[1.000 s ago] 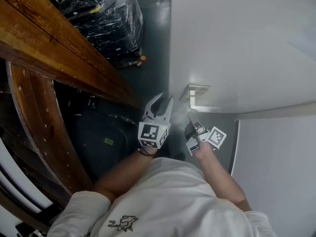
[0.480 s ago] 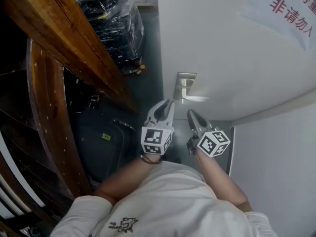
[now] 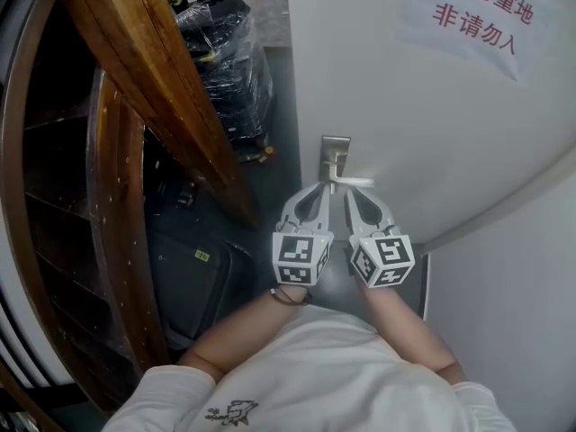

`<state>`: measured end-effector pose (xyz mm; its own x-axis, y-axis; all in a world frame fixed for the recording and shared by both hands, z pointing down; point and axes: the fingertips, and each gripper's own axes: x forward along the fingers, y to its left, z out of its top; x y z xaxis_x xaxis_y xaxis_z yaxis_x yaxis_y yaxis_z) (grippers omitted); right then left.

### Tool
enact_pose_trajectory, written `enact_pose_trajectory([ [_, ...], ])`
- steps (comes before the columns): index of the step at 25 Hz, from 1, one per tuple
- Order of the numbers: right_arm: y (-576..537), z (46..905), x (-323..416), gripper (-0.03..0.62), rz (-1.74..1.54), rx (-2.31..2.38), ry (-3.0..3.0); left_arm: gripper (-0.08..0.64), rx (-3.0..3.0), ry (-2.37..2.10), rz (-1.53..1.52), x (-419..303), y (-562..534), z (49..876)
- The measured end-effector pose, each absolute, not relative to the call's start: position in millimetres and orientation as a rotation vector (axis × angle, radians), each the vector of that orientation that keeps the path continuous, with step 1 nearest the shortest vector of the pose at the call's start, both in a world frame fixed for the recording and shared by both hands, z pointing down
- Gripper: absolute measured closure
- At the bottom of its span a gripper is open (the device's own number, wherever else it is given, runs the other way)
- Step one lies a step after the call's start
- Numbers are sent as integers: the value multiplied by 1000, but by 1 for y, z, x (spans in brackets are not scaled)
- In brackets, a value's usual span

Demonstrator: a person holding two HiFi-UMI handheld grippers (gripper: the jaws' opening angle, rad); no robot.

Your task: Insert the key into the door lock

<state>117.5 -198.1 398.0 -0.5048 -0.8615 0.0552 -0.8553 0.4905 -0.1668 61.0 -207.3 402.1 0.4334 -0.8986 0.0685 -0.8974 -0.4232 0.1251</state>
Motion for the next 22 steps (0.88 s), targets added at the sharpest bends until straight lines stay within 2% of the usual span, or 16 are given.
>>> enact_pose_trajectory([
  [9,-187,370,122,592,-96,-1584,2716,554,2555,-1638,-46,65,-197,375],
  [22,-191,374,139,592,-128,-1610,2677,554,2567,-1616,-40,75,-200,376],
])
